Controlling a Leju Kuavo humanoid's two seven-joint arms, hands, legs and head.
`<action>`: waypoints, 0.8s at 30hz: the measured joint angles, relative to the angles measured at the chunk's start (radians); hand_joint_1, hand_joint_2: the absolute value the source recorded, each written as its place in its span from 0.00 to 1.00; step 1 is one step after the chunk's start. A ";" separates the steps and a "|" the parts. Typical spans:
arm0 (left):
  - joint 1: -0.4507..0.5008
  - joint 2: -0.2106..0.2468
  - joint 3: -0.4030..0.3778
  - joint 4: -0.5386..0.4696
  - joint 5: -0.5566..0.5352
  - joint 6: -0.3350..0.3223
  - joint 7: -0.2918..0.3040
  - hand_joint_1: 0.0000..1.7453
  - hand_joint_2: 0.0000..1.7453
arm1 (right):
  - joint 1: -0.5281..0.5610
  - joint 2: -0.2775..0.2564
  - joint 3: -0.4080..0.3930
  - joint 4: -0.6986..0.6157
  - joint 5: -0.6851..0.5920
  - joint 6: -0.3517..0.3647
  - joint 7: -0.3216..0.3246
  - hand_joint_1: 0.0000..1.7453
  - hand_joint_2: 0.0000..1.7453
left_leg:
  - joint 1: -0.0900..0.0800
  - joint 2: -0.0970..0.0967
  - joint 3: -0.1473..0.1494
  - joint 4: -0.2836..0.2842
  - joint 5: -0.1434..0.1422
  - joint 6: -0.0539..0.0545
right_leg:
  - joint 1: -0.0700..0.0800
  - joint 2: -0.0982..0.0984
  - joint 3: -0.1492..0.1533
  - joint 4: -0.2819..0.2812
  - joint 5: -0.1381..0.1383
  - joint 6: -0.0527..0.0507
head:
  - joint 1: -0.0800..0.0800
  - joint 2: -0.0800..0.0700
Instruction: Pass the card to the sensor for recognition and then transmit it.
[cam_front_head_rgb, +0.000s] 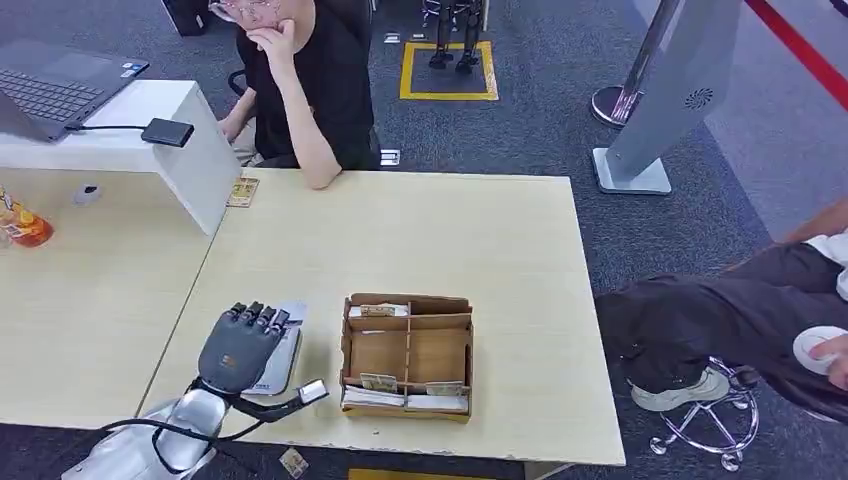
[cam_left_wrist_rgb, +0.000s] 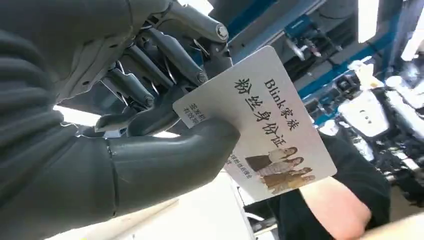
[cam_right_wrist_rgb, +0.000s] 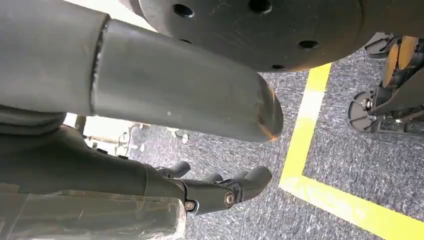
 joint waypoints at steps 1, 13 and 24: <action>0.000 -0.001 0.003 0.013 0.000 0.000 -0.015 1.00 1.00 | 0.000 -0.001 0.001 0.000 0.000 0.001 0.000 0.00 0.00 | 0.000 0.000 0.000 0.000 0.000 0.000 | 0.000 0.000 0.000 0.000 0.000 0.000 | 0.000 0.000; 0.003 -0.031 0.069 0.126 0.002 0.000 -0.132 1.00 1.00 | 0.000 -0.003 0.001 0.000 -0.004 0.001 -0.005 0.00 0.00 | 0.000 0.000 0.000 0.000 0.000 0.000 | 0.000 0.000 0.000 0.000 0.000 0.000 | 0.000 0.000; 0.003 -0.049 0.109 0.164 0.002 0.000 -0.176 1.00 1.00 | 0.000 -0.004 0.001 0.000 -0.004 0.003 -0.005 0.00 0.00 | 0.000 0.000 0.000 0.000 0.000 0.000 | 0.000 0.000 0.000 0.000 0.000 0.000 | 0.000 0.000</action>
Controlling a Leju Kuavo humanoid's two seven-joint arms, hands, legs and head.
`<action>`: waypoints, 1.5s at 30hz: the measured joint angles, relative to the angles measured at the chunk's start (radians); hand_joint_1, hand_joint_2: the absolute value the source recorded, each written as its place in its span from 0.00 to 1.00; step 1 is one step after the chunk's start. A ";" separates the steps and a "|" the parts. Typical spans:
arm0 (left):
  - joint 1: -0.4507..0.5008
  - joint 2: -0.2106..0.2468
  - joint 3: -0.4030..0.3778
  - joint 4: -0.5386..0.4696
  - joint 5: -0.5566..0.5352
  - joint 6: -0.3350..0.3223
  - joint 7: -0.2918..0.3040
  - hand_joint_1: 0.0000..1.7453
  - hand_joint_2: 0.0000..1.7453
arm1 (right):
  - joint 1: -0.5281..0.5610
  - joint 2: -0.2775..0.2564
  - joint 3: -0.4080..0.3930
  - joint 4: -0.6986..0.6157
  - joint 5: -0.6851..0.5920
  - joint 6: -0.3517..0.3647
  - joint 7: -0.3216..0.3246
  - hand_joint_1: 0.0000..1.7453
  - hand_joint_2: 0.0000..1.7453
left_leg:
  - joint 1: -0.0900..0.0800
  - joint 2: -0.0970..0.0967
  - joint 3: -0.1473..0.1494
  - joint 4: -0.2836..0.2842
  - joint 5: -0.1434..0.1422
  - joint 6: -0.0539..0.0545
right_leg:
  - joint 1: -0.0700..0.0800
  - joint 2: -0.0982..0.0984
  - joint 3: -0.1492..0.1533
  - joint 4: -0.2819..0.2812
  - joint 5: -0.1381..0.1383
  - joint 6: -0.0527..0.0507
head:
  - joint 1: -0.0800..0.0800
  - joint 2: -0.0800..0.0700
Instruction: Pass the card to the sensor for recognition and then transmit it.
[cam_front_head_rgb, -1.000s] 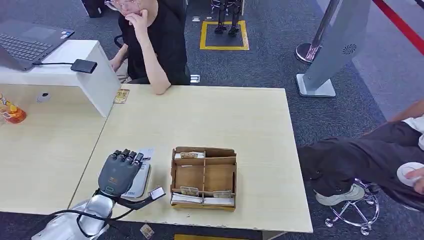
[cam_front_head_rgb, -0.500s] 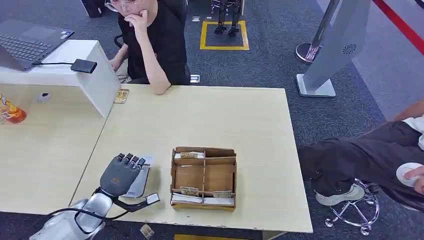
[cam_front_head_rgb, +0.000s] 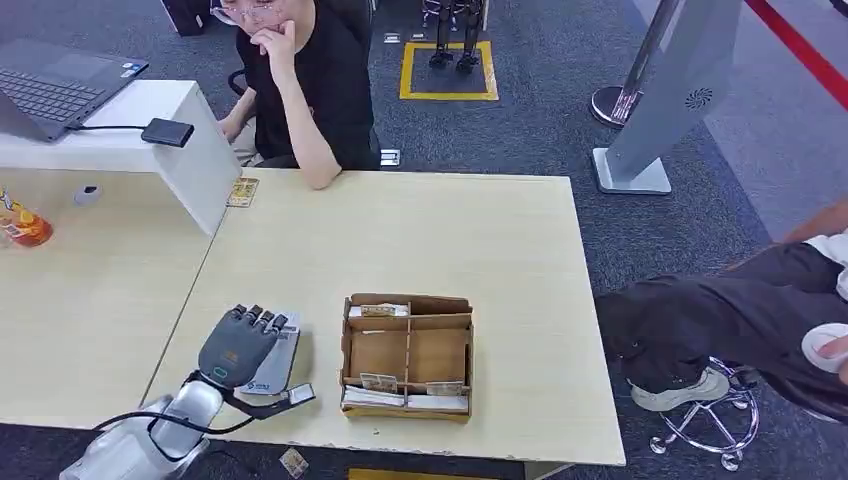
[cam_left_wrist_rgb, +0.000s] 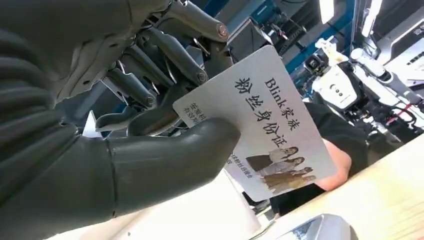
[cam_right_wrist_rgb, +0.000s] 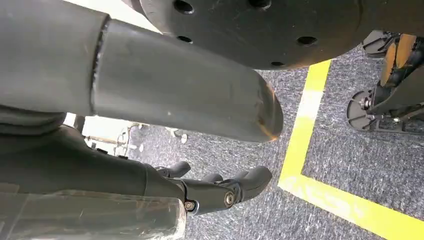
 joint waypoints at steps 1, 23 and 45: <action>0.001 -0.001 0.005 0.000 0.000 0.000 -0.001 1.00 1.00 | 0.000 0.000 0.000 0.000 0.000 0.000 0.000 0.00 0.00 | 0.000 0.000 0.000 0.000 0.000 0.000 | 0.000 0.000 0.000 0.000 0.000 0.000 | 0.000 0.000; 0.041 0.059 0.171 -0.031 0.018 0.000 -0.146 1.00 1.00 | 0.001 -0.001 0.000 0.000 -0.018 0.000 -0.001 0.00 0.00 | 0.000 0.000 0.000 0.000 0.000 0.000 | 0.000 0.000 0.000 0.000 0.000 0.000 | 0.000 0.000; 0.229 0.164 0.301 -0.238 0.075 0.000 -0.234 1.00 1.00 | 0.006 -0.001 -0.026 0.000 -0.047 -0.003 -0.002 0.00 0.00 | 0.000 0.000 0.000 0.000 0.000 0.000 | 0.000 0.000 0.000 0.000 0.000 0.000 | 0.000 0.000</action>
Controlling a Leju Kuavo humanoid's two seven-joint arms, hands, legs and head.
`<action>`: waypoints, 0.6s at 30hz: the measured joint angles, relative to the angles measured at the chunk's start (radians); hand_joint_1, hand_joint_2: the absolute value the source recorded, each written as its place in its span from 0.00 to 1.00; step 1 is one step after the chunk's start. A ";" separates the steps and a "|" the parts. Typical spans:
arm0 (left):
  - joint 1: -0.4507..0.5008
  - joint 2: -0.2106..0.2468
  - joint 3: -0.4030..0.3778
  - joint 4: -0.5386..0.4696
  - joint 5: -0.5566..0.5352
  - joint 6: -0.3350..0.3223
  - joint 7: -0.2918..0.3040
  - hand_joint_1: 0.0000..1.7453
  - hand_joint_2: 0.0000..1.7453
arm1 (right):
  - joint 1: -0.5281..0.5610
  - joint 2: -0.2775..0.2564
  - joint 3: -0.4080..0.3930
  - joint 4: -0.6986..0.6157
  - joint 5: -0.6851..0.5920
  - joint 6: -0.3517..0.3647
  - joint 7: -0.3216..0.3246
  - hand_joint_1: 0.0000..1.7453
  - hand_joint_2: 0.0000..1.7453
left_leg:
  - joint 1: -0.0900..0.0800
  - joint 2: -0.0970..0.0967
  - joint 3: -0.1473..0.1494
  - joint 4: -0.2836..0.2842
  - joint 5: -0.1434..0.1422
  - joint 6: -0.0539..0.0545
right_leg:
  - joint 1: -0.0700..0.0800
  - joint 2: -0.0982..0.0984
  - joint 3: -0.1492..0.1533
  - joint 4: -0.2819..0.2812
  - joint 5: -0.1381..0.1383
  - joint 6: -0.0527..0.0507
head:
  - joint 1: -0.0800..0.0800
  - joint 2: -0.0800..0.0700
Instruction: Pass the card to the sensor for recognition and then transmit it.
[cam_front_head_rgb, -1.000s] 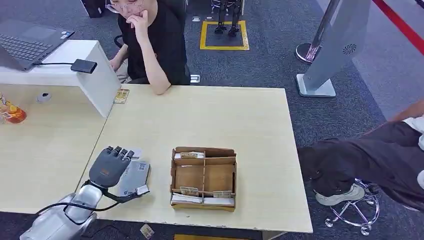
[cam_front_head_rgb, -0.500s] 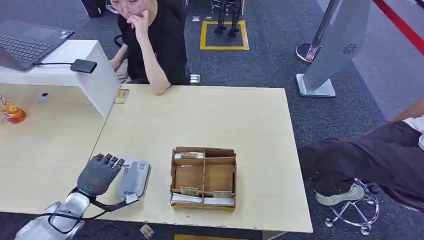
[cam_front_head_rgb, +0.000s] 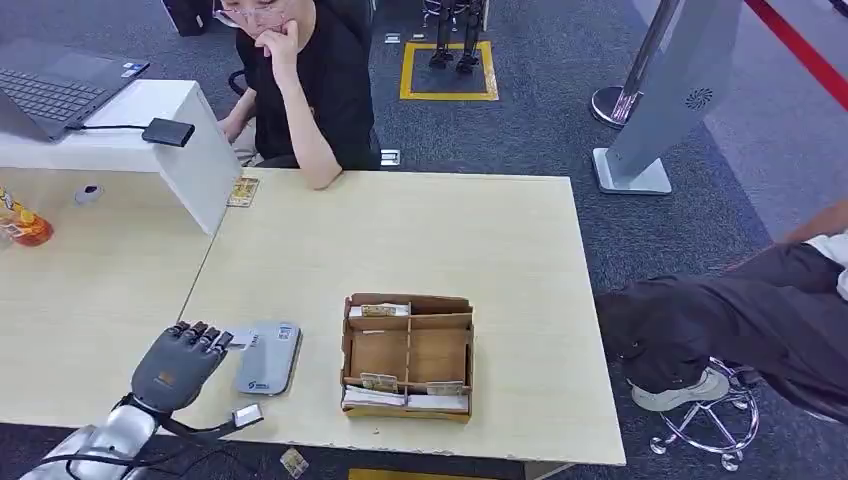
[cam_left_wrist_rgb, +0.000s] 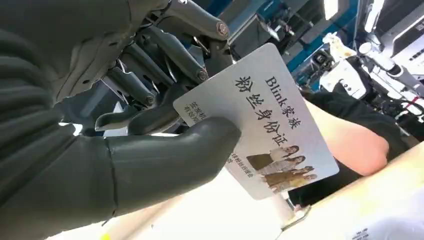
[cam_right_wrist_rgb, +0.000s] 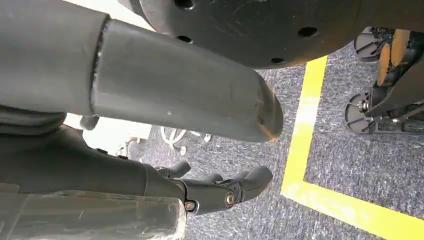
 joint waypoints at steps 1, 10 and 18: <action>0.004 -0.001 0.005 -0.004 0.031 0.000 -0.021 1.00 1.00 | 0.000 0.000 0.000 0.000 -0.001 0.000 0.000 0.00 0.00 | 0.000 0.000 0.000 0.000 0.000 0.000 | 0.000 0.000 0.000 0.000 0.000 0.000 | 0.000 0.000; 0.025 -0.042 0.016 -0.038 0.264 -0.043 -0.145 1.00 1.00 | 0.001 0.000 -0.007 0.000 -0.009 0.001 -0.006 0.00 0.00 | 0.000 0.000 0.000 0.000 0.000 0.000 | 0.000 0.000 0.000 0.000 0.000 0.000 | 0.000 0.000; 0.032 -0.046 0.016 -0.067 0.326 -0.120 -0.176 1.00 1.00 | 0.003 0.000 -0.009 0.000 -0.010 0.003 -0.010 0.00 0.00 | 0.000 0.000 0.000 0.000 0.000 0.000 | 0.000 0.000 0.000 0.000 0.000 0.000 | 0.001 0.000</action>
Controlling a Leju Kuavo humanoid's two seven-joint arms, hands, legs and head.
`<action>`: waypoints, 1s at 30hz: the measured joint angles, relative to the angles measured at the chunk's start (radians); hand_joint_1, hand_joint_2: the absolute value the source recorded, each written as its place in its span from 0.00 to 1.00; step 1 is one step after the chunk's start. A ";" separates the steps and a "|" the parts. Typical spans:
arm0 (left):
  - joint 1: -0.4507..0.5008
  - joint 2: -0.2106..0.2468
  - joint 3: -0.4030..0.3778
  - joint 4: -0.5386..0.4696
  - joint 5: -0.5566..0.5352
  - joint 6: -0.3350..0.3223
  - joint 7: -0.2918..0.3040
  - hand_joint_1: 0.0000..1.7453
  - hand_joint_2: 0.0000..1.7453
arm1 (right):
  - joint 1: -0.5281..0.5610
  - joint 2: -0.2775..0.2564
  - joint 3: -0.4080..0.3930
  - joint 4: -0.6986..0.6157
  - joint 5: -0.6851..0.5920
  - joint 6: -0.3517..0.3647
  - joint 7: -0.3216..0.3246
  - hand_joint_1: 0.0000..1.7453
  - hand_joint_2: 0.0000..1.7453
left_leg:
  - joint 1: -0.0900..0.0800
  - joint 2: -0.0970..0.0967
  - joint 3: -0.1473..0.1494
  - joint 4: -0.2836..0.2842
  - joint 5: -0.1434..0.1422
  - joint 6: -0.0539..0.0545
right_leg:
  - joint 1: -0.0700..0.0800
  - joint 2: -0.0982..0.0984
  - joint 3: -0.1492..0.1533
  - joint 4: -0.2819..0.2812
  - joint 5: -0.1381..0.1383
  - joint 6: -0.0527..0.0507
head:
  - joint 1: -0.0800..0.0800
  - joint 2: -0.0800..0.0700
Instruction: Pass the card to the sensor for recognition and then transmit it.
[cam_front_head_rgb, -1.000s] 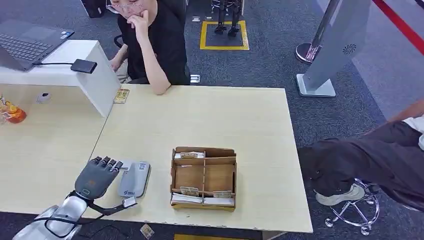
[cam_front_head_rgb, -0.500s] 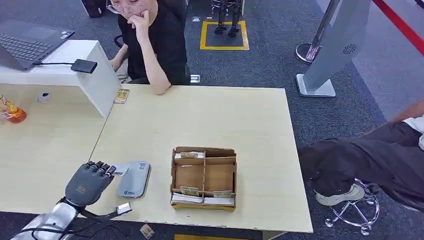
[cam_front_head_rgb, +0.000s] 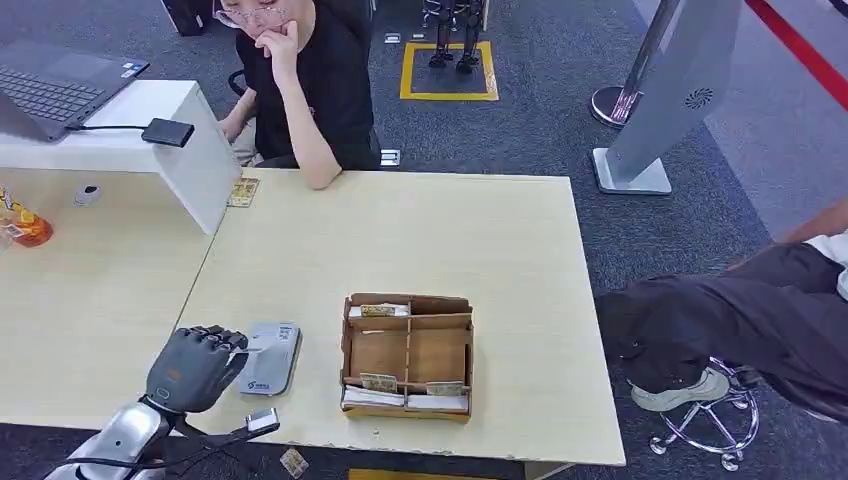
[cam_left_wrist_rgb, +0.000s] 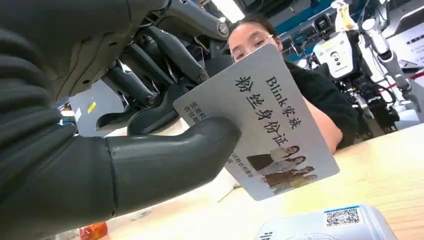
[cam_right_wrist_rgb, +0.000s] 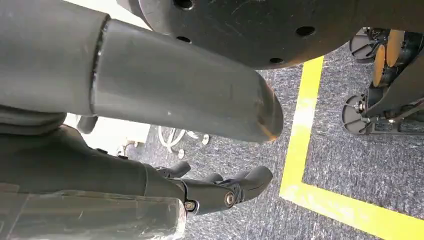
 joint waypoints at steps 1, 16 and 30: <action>0.000 0.001 0.000 -0.001 0.000 -0.003 0.000 1.00 1.00 | 0.000 0.000 0.000 0.000 0.000 0.000 0.000 0.00 0.00 | 0.000 0.000 0.000 0.000 0.000 0.000 | 0.000 0.000 0.000 0.000 0.000 0.000 | 0.000 0.000; -0.005 0.034 -0.004 -0.022 -0.010 -0.111 -0.006 1.00 1.00 | 0.002 0.000 -0.003 -0.003 0.001 0.010 0.002 0.00 0.00 | 0.000 0.000 0.000 0.000 0.000 0.000 | 0.000 0.000 0.000 0.000 0.000 0.000 | 0.000 0.000; -0.033 0.066 -0.030 -0.040 0.004 -0.169 -0.006 1.00 1.00 | 0.002 0.000 -0.008 -0.007 0.001 0.013 0.004 0.00 0.00 | 0.000 0.000 0.000 0.000 0.000 0.000 | 0.000 0.000 0.000 0.000 0.000 0.000 | -0.001 0.000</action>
